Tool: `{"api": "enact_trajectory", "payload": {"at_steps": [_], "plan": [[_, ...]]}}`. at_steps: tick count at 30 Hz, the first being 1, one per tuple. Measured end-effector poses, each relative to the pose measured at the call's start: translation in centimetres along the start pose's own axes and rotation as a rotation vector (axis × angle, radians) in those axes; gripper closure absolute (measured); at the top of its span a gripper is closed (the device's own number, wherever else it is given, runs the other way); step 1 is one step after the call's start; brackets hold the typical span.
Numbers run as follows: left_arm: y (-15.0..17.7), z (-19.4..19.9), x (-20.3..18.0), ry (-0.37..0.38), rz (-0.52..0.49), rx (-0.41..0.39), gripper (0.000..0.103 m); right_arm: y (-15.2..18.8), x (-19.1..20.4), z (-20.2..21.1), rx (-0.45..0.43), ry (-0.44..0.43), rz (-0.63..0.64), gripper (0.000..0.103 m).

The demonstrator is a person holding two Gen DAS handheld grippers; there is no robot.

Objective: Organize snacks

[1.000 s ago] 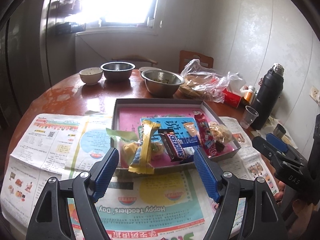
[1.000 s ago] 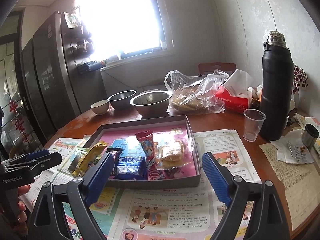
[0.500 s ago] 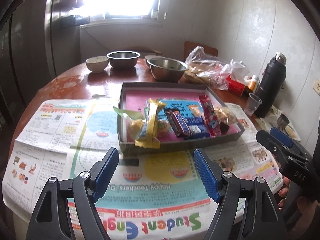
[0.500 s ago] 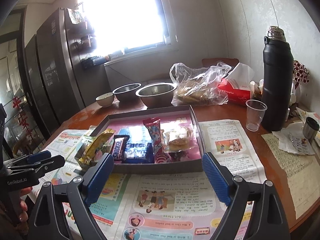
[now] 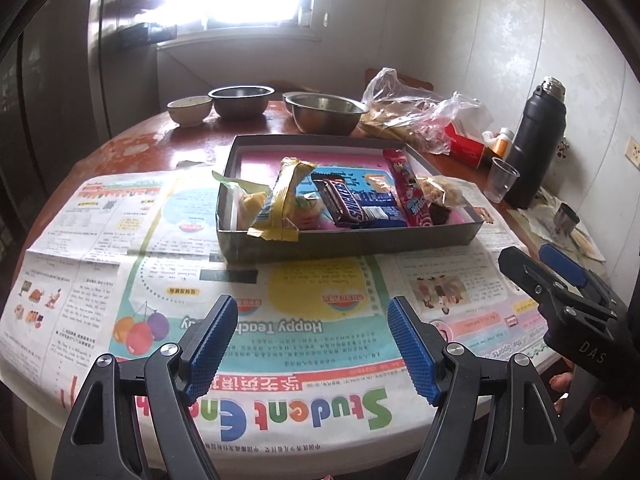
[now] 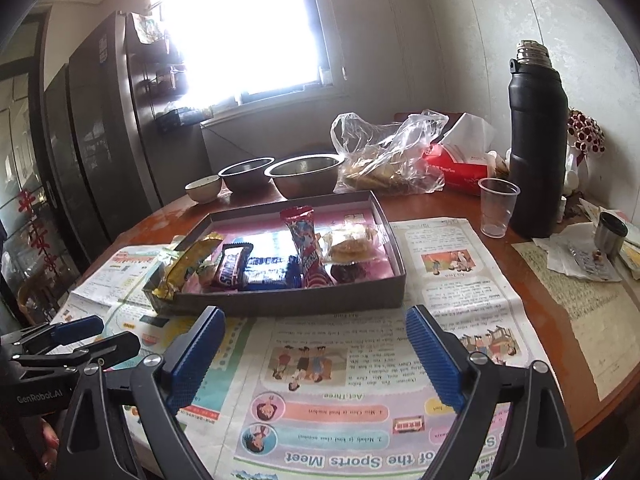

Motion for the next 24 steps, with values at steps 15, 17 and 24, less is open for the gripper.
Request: {"api": "enact_trajectory", "payload": {"at_steps": [15, 17, 24], "plan": [[1.5, 0.0, -0.1, 0.014, 0.015, 0.018, 0.024, 3.2, 1.0, 1.1, 0.049, 0.013, 0.028, 0.002], [1.6, -0.1, -0.1, 0.016, 0.017, 0.021, 0.024, 3.5, 0.7, 1.3, 0.050, 0.023, 0.025, 0.002], [1.7, -0.3, 0.0, 0.020, 0.020, 0.031, 0.024, 3.7, 0.2, 1.1, 0.059, 0.034, 0.002, 0.002]]}}
Point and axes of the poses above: each gripper's, at about its wrist camera, not at the fingertips, and z roughly against the way its jaws point, x to its left, y to its underside, the point moved 8 cm from there along -z, roughly the way its jaws point, and after that the axes turned 10 degrees about -x, right-handed, at the moved point
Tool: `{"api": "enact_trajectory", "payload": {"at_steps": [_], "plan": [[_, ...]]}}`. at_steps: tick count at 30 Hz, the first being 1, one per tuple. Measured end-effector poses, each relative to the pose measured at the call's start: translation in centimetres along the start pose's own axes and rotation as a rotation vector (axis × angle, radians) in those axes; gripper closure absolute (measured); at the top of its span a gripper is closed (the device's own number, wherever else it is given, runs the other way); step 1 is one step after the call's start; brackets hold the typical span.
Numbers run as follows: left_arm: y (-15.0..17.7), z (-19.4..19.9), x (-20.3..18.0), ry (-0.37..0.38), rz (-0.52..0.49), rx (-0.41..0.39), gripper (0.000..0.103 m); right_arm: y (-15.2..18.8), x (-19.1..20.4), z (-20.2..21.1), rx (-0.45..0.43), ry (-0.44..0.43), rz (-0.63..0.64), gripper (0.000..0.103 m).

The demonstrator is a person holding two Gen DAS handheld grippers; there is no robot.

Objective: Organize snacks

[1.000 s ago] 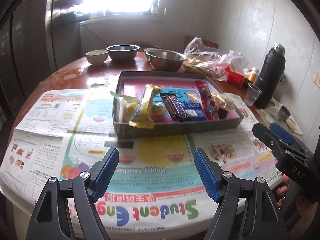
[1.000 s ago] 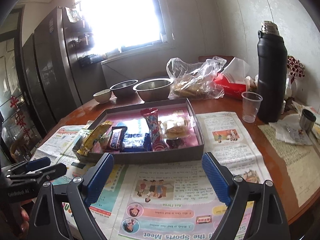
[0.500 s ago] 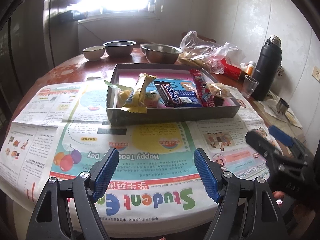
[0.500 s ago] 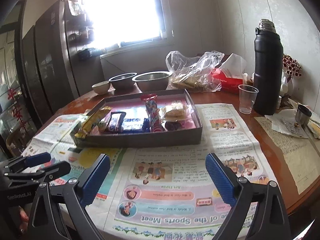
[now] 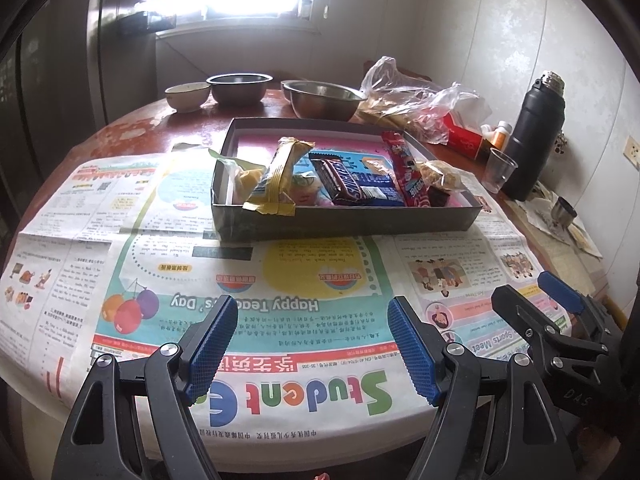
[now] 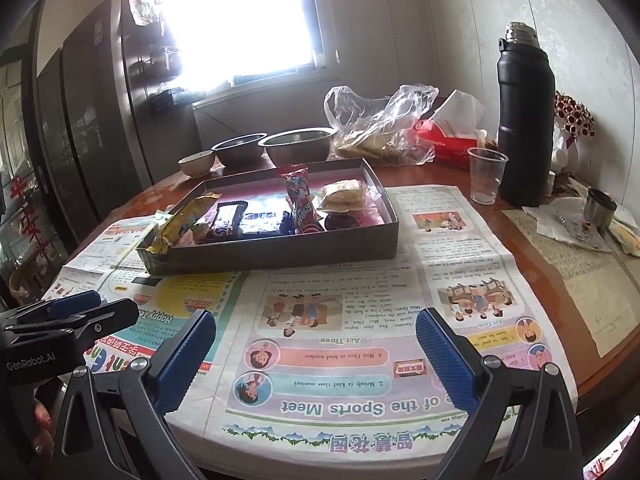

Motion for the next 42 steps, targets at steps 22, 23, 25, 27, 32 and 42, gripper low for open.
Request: {"api": "enact_trajectory", "payload": {"at_steps": [22, 23, 25, 27, 32, 42], "plan": [[0.4, -0.4, -0.1, -0.001, -0.002, 0.024, 0.024, 0.9, 0.2, -1.1, 0.040, 0.007, 0.012, 0.002], [0.4, -0.4, 0.0, -0.002, -0.001, 0.023, 0.024, 0.9, 0.2, -1.1, 0.040, 0.007, 0.012, 0.002], [0.4, -0.3, 0.0, -0.005, -0.002, 0.022, 0.024, 0.9, 0.2, -1.1, 0.040, 0.008, 0.011, 0.002], [0.4, -0.4, 0.0, -0.008, -0.002, 0.023, 0.024, 0.9, 0.2, -1.2, 0.039, 0.009, 0.011, 0.002], [0.5, -0.5, 0.2, -0.015, 0.002, 0.031, 0.024, 1.0, 0.2, -1.2, 0.045, 0.007, 0.013, 0.002], [0.5, -0.5, 0.3, -0.026, 0.000, 0.033, 0.024, 1.0, 0.0, -1.3, 0.045, 0.013, 0.009, 0.002]]}}
Point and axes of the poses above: each gripper's, at about its wrist camera, not at the fingertips, and z roughly against the way its jaws point, x to its left, y to its underside, the point moved 8 cm from there along -z, roughly the way its jaws point, and after that the axes turned 10 degrees about -x, right-handed, at the moved point
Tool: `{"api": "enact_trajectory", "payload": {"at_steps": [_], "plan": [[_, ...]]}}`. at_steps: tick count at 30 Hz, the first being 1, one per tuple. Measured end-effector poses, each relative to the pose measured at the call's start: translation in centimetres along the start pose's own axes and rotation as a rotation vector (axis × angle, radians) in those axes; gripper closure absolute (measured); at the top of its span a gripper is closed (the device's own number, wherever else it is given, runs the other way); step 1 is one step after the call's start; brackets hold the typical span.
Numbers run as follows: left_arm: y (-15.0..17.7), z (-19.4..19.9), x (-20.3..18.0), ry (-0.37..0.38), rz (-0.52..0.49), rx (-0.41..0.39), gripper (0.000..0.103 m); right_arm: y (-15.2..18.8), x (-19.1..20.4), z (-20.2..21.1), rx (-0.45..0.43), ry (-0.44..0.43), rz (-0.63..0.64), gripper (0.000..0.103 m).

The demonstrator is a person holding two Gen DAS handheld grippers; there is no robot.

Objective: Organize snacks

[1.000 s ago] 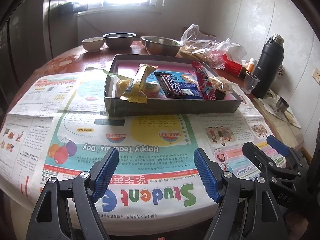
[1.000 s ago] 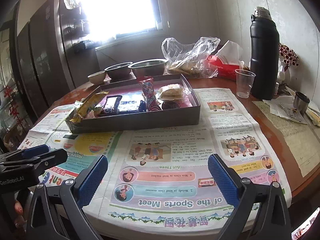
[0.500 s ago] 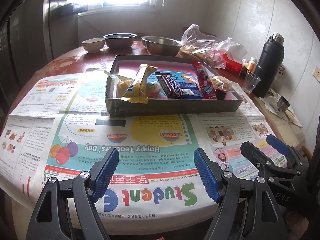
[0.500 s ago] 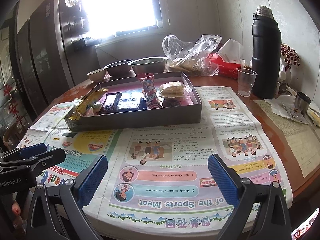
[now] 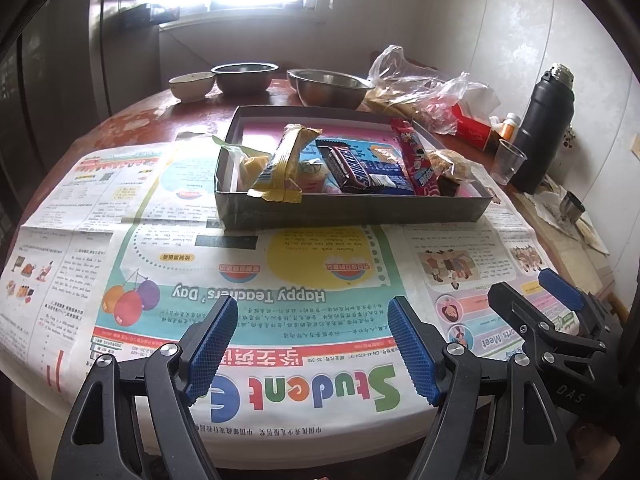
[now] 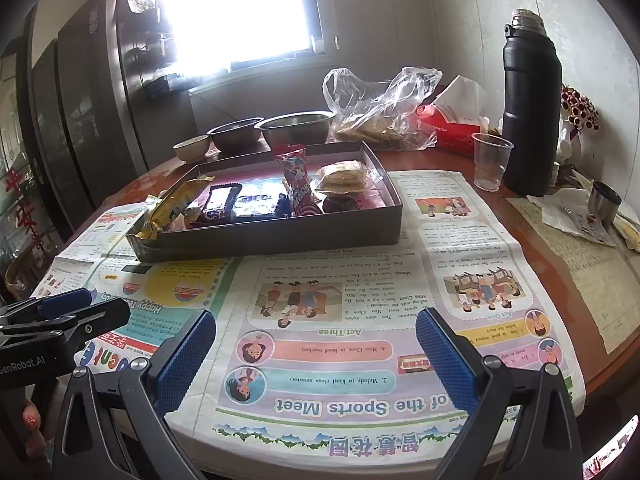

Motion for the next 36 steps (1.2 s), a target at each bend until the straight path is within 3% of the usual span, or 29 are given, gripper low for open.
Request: {"api": "enact_trajectory", "payload": {"at_steps": [36], "plan": [[-0.37, -0.59, 0.28, -0.034, -0.013, -0.006, 0.024, 0.15, -0.34, -0.15, 0.007, 0.004, -0.001, 0.002]]}}
Point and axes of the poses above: each gripper's, at about its wrist camera, not at the fingertips, and z roughly against the way its jaws point, x to its left, y to its underside, the point moved 8 cm from there along -z, roughly the way its jaws point, and after that the axes turned 10 degrees about -x, right-handed, at the moved point
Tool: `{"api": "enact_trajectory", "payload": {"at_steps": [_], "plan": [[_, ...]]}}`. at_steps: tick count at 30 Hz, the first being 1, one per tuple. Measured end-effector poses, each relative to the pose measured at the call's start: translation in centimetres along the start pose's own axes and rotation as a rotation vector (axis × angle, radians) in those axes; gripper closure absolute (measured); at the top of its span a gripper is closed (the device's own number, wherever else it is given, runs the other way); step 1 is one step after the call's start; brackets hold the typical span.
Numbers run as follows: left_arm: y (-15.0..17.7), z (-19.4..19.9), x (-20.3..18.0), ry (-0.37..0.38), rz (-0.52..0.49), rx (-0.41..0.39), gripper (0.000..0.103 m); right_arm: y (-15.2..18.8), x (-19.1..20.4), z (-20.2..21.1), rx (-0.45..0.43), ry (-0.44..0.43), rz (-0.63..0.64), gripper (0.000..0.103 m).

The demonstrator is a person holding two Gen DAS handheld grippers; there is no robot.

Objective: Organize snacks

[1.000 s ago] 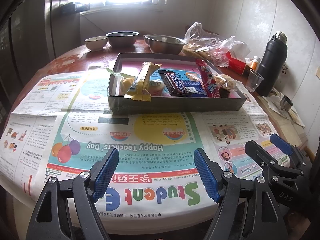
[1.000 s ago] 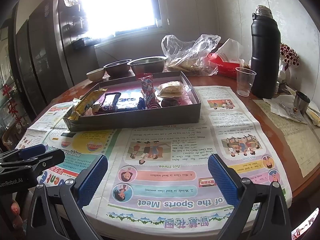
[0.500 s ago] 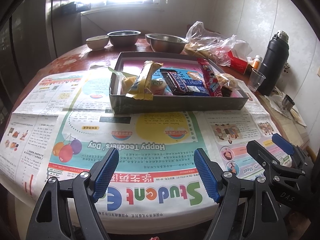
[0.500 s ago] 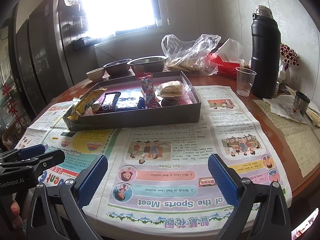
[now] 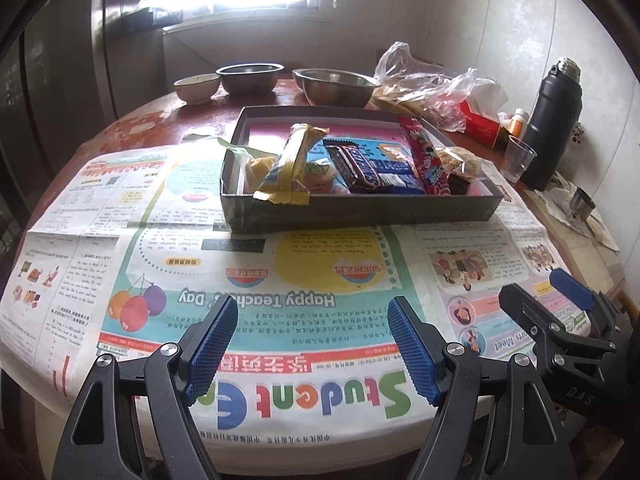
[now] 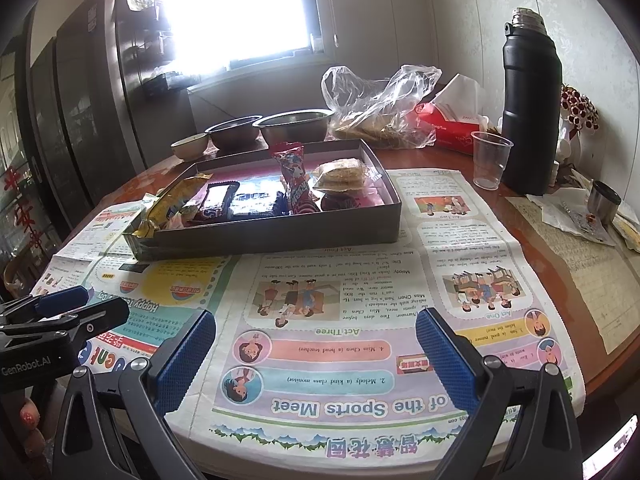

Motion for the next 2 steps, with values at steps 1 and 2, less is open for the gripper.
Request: {"api": "enact_trajectory", "payload": {"at_steps": [1, 2], "plan": [[-0.18, -0.03, 0.04, 0.008, 0.004, -0.004, 0.024, -0.01, -0.02, -0.09, 0.002, 0.000, -0.001, 0.002], [-0.44, -0.04, 0.27, 0.011, 0.010, -0.010, 0.024, 0.01, -0.08, -0.25, 0.006, 0.000, -0.004, 0.002]]}}
Point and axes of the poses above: each gripper's, at about its wrist camera, not at the fingertips, and z roughly against the way its jaws point, x to its left, y to its underside, the point moved 8 cm from there along -z, roughly the way its jaws point, and after that the axes turned 10 degrees about -x, right-handed, at the moved point
